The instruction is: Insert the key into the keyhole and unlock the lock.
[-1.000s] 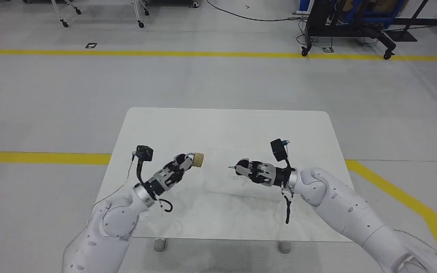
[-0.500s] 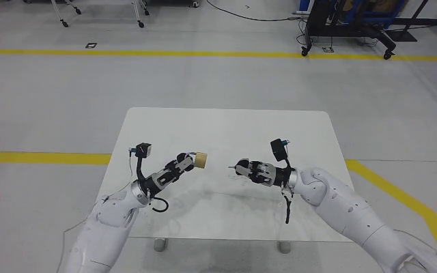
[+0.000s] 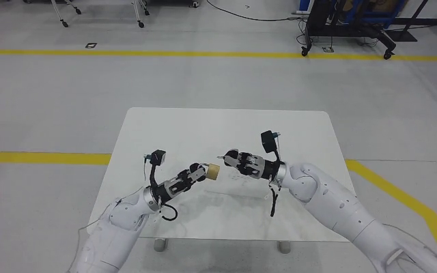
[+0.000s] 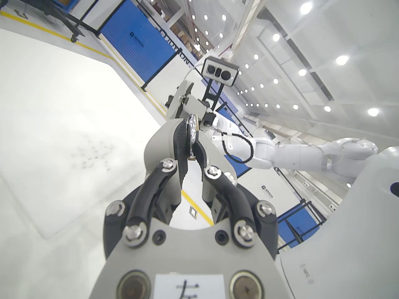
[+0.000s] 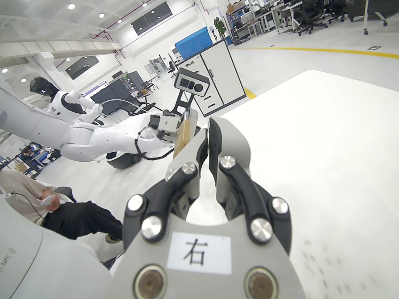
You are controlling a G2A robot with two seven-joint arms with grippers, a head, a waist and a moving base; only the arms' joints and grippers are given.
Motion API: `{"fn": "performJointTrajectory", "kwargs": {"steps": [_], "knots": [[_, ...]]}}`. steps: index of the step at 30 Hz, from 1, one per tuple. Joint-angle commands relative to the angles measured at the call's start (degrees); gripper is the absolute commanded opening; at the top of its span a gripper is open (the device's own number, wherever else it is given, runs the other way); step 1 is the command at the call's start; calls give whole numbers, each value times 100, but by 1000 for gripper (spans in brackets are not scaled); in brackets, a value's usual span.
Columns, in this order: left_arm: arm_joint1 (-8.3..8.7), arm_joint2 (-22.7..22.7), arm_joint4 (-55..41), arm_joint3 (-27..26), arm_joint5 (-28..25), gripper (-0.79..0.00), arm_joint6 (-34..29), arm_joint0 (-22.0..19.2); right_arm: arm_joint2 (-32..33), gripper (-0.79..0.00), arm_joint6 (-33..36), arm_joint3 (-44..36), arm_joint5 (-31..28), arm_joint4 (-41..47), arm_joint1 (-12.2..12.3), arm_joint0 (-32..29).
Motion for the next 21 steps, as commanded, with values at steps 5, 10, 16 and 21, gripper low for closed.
{"fn": "performJointTrajectory", "kwargs": {"steps": [5,10,16,21], "knots": [[-5,-6,-25,-43,147,-785,155,38,81,-785,-125,-72,156,35,-5,-70],[-33,141,-356,-52,518,-785,279,70,276,-785,-664,-389,381,-231,-52,-305],[-106,428,-1649,167,1227,-785,-26,-122,347,-785,-1421,-521,491,-841,-182,-482],[-168,511,-3138,381,1503,-785,-592,-255,474,-785,-2144,-494,421,-1389,-263,-643]]}}
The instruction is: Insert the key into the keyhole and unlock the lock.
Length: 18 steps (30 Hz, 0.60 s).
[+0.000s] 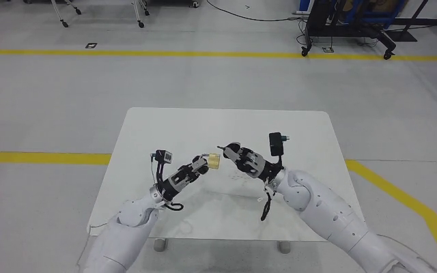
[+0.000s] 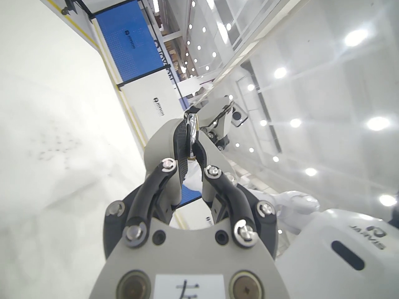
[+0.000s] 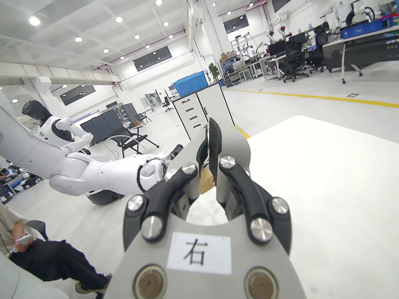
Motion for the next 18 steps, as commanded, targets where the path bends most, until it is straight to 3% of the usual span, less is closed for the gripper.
{"fn": "performJointTrajectory", "kwargs": {"steps": [1,7,18], "knots": [[-24,22,-753,109,117,-785,-374,-65,51,-785,-295,-1,-23,-246,-28,-67],[-99,114,-1766,473,310,-785,-1260,-267,102,-785,-828,-25,-26,-848,-131,-174],[-201,228,-1863,759,270,-785,-1562,-427,-5,-785,-796,205,-142,-953,-371,-4]]}}
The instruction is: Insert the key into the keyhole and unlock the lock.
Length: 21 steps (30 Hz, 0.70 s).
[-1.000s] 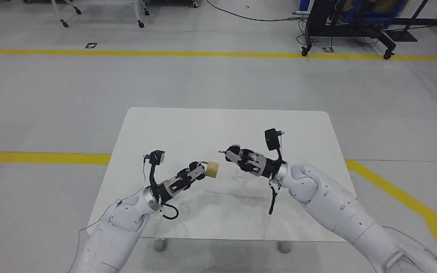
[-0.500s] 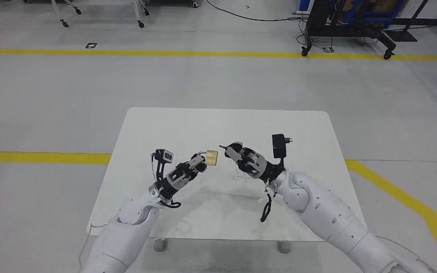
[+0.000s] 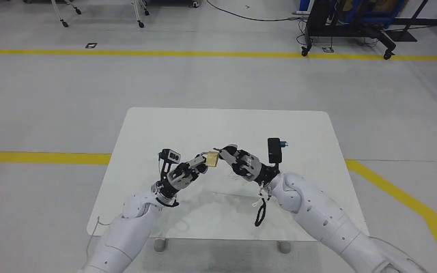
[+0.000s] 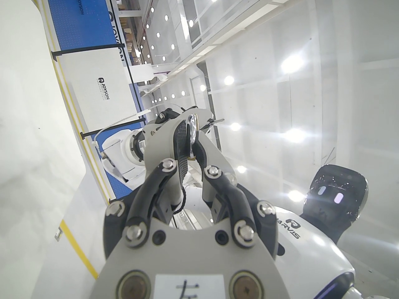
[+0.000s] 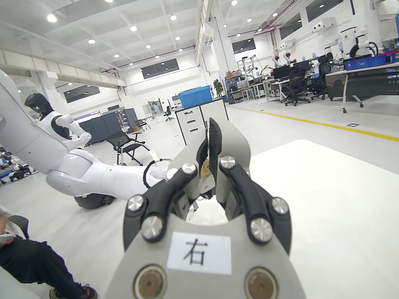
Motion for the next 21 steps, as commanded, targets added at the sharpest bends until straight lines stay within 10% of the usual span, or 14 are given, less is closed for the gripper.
{"fn": "performJointTrajectory", "kwargs": {"steps": [1,21], "knots": [[-12,-2,-26,23,11,-785,-54,-12,-14,-785,32,55,-23,11,-39,28],[-49,-136,968,13,-649,-785,-49,-10,357,-785,203,245,-144,21,-227,3]]}}
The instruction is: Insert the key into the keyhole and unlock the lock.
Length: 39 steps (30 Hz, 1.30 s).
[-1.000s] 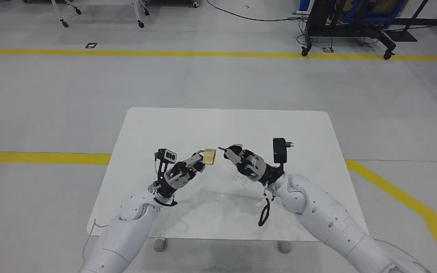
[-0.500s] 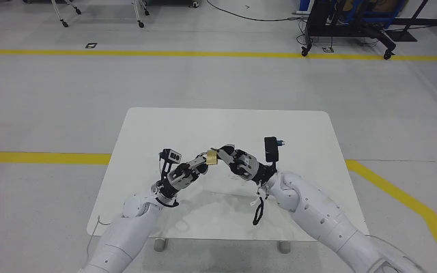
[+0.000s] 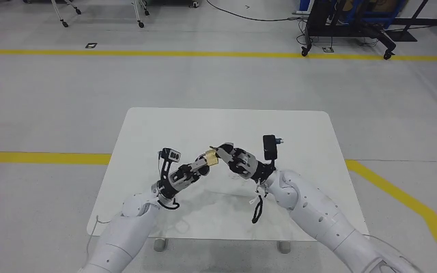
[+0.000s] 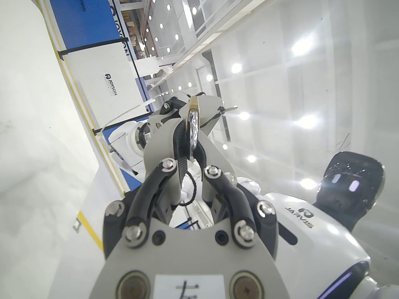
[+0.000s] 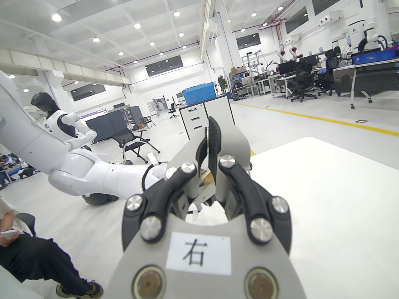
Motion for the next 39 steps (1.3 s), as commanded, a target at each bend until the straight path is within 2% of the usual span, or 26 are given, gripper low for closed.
{"fn": "performJointTrajectory", "kwargs": {"steps": [1,6,16,27,39], "knots": [[2,-5,295,-96,-163,-785,109,42,159,-785,-41,25,44,11,17,-38],[12,-35,586,-271,-274,-785,232,152,388,-785,84,66,45,118,27,-81],[30,-129,959,-475,-502,-785,440,253,151,-785,877,335,-210,703,-140,140],[17,-143,1015,-480,-508,-785,717,308,239,-785,1169,341,-515,765,-207,107],[7,-165,1038,-472,-526,-785,879,352,315,-785,1626,101,-573,805,-252,41]]}}
